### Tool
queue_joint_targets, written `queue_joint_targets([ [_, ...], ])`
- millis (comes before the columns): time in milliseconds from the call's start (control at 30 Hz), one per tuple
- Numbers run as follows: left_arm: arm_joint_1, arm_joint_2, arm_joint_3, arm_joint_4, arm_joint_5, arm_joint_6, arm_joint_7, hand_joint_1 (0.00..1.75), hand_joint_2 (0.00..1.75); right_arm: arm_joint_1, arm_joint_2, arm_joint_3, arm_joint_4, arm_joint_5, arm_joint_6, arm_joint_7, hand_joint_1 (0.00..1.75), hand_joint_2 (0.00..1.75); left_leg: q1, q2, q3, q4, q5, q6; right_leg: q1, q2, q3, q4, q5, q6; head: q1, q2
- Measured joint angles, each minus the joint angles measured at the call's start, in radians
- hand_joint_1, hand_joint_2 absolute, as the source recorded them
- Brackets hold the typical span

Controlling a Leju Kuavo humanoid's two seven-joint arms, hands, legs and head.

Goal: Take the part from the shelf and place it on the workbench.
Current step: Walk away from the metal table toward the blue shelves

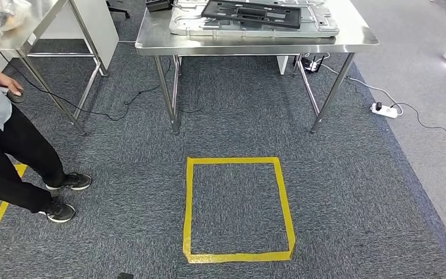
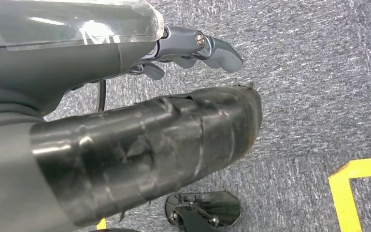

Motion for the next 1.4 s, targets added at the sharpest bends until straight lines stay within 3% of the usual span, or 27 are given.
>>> queue_joint_targets([
  [67, -0.001, -0.001, 0.000, 0.000, 0.000, 0.000, 0.000, 0.00, 0.00, -0.001, -0.001, 0.000, 0.000, 0.000, 0.000, 0.000, 0.00, 0.00, -0.003, 0.000, -0.011, 0.019, -0.006, -0.011, 0.003, 0.000, 0.055, -0.104, 0.028, -0.008, 0.000, 0.000],
  [167, -0.002, -0.001, 0.000, 0.000, 0.000, 0.000, -0.001, 0.00, 0.00, -0.001, -0.001, 0.000, 0.000, 0.000, 0.000, 0.000, 0.00, 0.00, -0.005, 0.000, -0.020, 0.026, -0.005, -0.027, 0.007, 0.002, 0.057, -0.121, 0.030, -0.027, -0.001, 0.000],
  [233, -0.002, -0.001, 0.000, 0.000, 0.000, 0.000, -0.001, 0.00, 0.00, 0.000, -0.001, 0.000, 0.000, 0.000, 0.000, 0.000, 0.00, 0.00, -0.002, -0.003, -0.030, 0.048, -0.024, -0.037, 0.003, 0.000, 0.055, -0.128, 0.038, -0.041, -0.001, 0.000],
  [267, -0.001, -0.001, 0.000, 0.000, 0.000, 0.000, -0.001, 0.00, 0.00, -0.001, -0.001, 0.000, 0.000, 0.000, 0.000, 0.000, 0.00, 0.00, 0.000, -0.005, -0.046, 0.084, -0.050, -0.043, 0.001, -0.001, 0.052, -0.131, 0.042, -0.048, -0.001, 0.000],
  [333, -0.001, -0.001, 0.000, 0.000, 0.000, 0.000, -0.001, 0.00, 0.00, -0.001, -0.001, 0.000, 0.000, 0.000, 0.001, 0.000, 0.00, 0.00, 0.004, -0.006, -0.102, 0.210, -0.121, -0.052, 0.001, -0.002, 0.045, -0.132, 0.047, -0.056, -0.001, 0.000],
  [400, 0.001, -0.001, 0.000, 0.000, -0.001, 0.000, -0.001, 0.00, 0.00, 0.000, -0.001, 0.000, 0.000, 0.000, 0.002, 0.001, 0.00, 0.00, 0.006, -0.006, -0.143, 0.311, -0.156, -0.056, 0.002, -0.001, 0.039, -0.130, 0.049, -0.057, -0.001, 0.000],
  [433, 0.002, -0.001, 0.000, 0.000, -0.002, 0.000, -0.001, 0.00, 0.00, 0.001, -0.001, 0.000, 0.000, 0.000, 0.002, 0.002, 0.00, 0.00, 0.006, -0.006, -0.139, 0.310, -0.143, -0.056, 0.002, -0.001, 0.038, -0.129, 0.049, -0.057, -0.001, 0.000],
  [467, 0.002, -0.001, 0.000, 0.000, -0.002, 0.000, -0.001, 0.00, 0.00, 0.001, -0.001, 0.000, 0.000, 0.000, 0.003, 0.003, 0.00, 0.00, 0.007, -0.006, -0.118, 0.272, -0.115, -0.054, 0.002, 0.001, 0.039, -0.128, 0.050, -0.056, -0.001, 0.000],
  [533, 0.001, -0.001, 0.000, 0.000, -0.002, 0.000, -0.001, 0.00, 0.00, 0.001, -0.001, 0.000, 0.000, 0.000, 0.005, 0.006, 0.00, 0.00, 0.006, -0.014, -0.045, 0.129, -0.047, -0.047, 0.003, 0.005, 0.040, -0.126, 0.051, -0.051, -0.001, 0.000],
  [600, 0.000, 0.000, 0.000, 0.000, -0.003, -0.001, -0.002, 0.00, 0.00, -0.001, -0.001, 0.000, 0.000, -0.001, 0.008, 0.009, 0.00, 0.00, 0.003, -0.024, -0.003, 0.033, -0.019, -0.040, 0.005, 0.009, 0.034, -0.124, 0.056, -0.040, 0.000, 0.000],
  [700, 0.001, -0.001, 0.000, 0.000, -0.002, -0.001, -0.003, 0.00, 0.00, -0.001, -0.001, 0.000, 0.000, 0.000, 0.013, 0.014, 0.00, 0.00, 0.002, -0.024, -0.007, 0.019, -0.012, -0.025, 0.005, 0.013, 0.026, -0.125, 0.064, -0.020, 0.000, 0.000],
  [767, 0.001, -0.002, 0.000, 0.000, -0.002, -0.002, -0.003, 0.00, 0.00, 0.000, -0.001, 0.000, 0.000, 0.001, 0.015, 0.017, 0.00, 0.00, 0.005, -0.019, -0.009, 0.011, -0.002, -0.011, 0.004, 0.013, 0.011, -0.089, 0.034, -0.012, 0.000, 0.000],
  [867, 0.001, -0.002, 0.000, 0.000, -0.001, -0.002, -0.002, 0.00, 0.00, 0.000, -0.001, 0.000, 0.001, 0.003, 0.017, 0.021, 0.00, 0.00, 0.001, -0.009, -0.018, 0.009, 0.005, 0.002, 0.003, 0.011, -0.067, 0.088, -0.064, -0.007, 0.000, 0.000],
  [900, 0.002, -0.002, 0.001, 0.000, 0.000, -0.002, -0.001, 0.00, 0.00, 0.001, -0.001, 0.000, 0.001, 0.004, 0.018, 0.022, 0.00, 0.00, -0.001, -0.005, -0.020, 0.010, 0.005, 0.003, 0.003, 0.010, -0.087, 0.135, -0.079, -0.006, 0.000, 0.000],
  [933, 0.003, -0.002, 0.001, 0.000, 0.001, -0.002, 0.000, 0.00, 0.00, 0.002, -0.001, 0.000, 0.001, 0.005, 0.018, 0.023, 0.00, 0.00, -0.003, -0.002, -0.022, 0.011, 0.006, 0.004, 0.003, 0.009, -0.089, 0.148, -0.075, -0.006, 0.000, 0.000],
  [967, 0.003, -0.002, 0.001, 0.000, 0.001, -0.002, 0.000, 0.00, 0.00, 0.003, -0.001, 0.000, 0.002, 0.007, 0.018, 0.025, 0.00, 0.00, -0.005, -0.001, -0.022, 0.013, 0.006, 0.004, 0.004, 0.008, -0.072, 0.123, -0.053, -0.008, 0.000, 0.000],
  [1033, 0.003, -0.002, 0.001, 0.000, 0.002, -0.001, 0.000, 0.00, 0.00, 0.005, -0.001, 0.000, 0.002, 0.010, 0.019, 0.028, 0.00, 0.00, -0.007, 0.002, -0.022, 0.016, 0.005, 0.002, 0.008, -0.002, 0.004, -0.012, 0.009, -0.019, 0.000, 0.000],
  [1100, 0.002, -0.002, 0.001, 0.000, 0.002, -0.001, 0.000, 0.00, 0.00, 0.004, -0.001, 0.000, 0.002, 0.014, 0.020, 0.030, 0.00, 0.00, -0.011, 0.005, -0.024, 0.022, 0.003, -0.003, 0.015, -0.013, 0.055, -0.116, 0.038, -0.030, 0.000, 0.000],
  [1200, 0.002, -0.003, 0.002, 0.000, 0.002, -0.001, 0.000, 0.00, 0.00, 0.004, -0.001, 0.000, 0.003, 0.015, 0.020, 0.031, 0.00, 0.00, -0.013, 0.011, -0.027, 0.023, 0.003, -0.017, 0.017, -0.011, 0.058, -0.138, 0.043, -0.038, 0.000, 0.000],
  [1267, 0.002, -0.003, 0.002, 0.000, 0.002, -0.001, 0.000, 0.00, 0.00, 0.004, 0.000, 0.000, 0.003, 0.015, 0.020, 0.031, 0.00, 0.00, -0.012, 0.005, -0.038, 0.050, -0.021, -0.028, 0.009, -0.008, 0.059, -0.148, 0.051, -0.049, -0.001, 0.000],
  [1367, 0.003, -0.002, 0.003, 0.000, 0.002, 0.000, -0.001, 0.00, 0.00, 0.004, 0.000, 0.000, 0.003, 0.016, 0.020, 0.032, 0.00, 0.00, -0.003, -0.006, -0.112, 0.222, -0.119, -0.042, 0.006, -0.004, 0.053, -0.152, 0.058, -0.058, -0.001, 0.000],
  [1400, 0.004, -0.002, 0.003, 0.000, 0.003, 0.000, -0.001, 0.00, 0.00, 0.005, 0.000, 0.000, 0.003, 0.016, 0.021, 0.032, 0.00, 0.00, 0.000, -0.006, -0.136, 0.277, -0.139, -0.046, 0.005, -0.001, 0.052, -0.152, 0.059, -0.058, -0.001, 0.000],
])
